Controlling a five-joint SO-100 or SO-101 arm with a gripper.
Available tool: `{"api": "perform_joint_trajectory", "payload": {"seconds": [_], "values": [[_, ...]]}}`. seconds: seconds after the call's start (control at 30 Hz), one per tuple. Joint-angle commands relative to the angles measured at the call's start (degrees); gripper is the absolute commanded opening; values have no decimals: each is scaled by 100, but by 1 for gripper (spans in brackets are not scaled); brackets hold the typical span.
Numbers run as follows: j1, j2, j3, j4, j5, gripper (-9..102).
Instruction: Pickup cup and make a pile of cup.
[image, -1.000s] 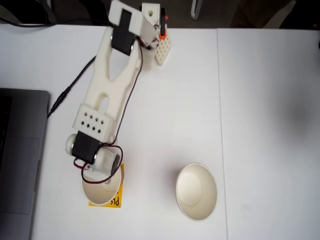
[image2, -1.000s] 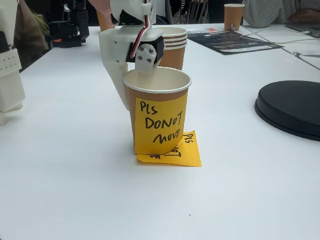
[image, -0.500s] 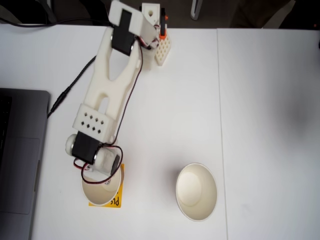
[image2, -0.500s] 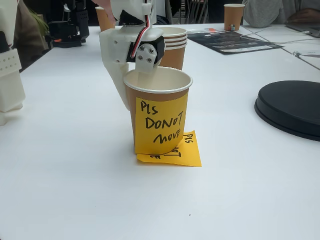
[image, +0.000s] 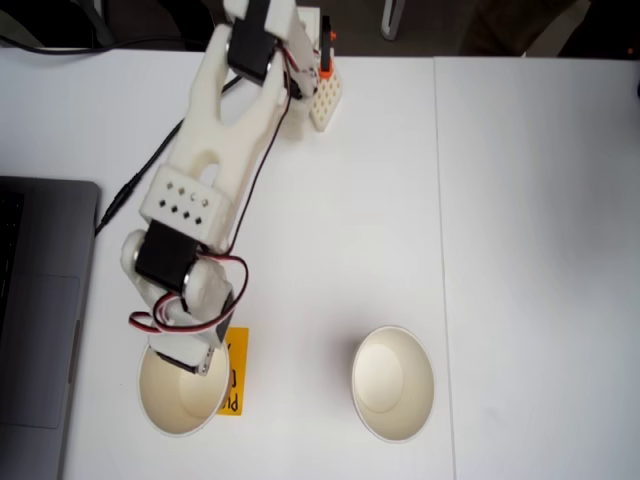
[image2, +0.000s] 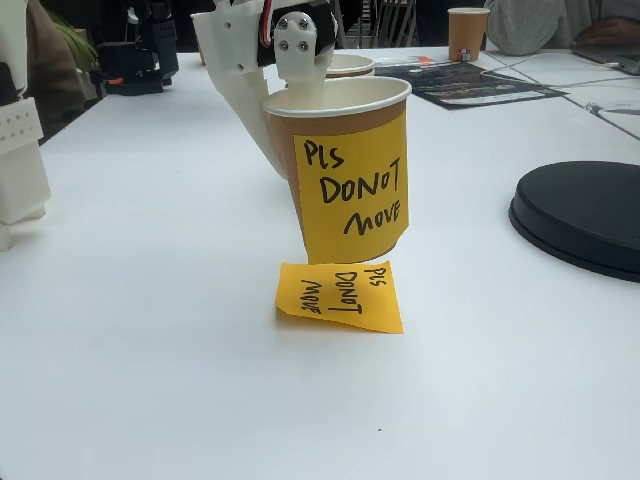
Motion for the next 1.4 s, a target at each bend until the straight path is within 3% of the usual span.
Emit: {"api": "perform_joint_trajectory", "payload": {"seconds": [0.0,1.37], "values": [[-114,888,-343,-97,-35,-7],[-2769,3480,-334,0,0,-7]]}}
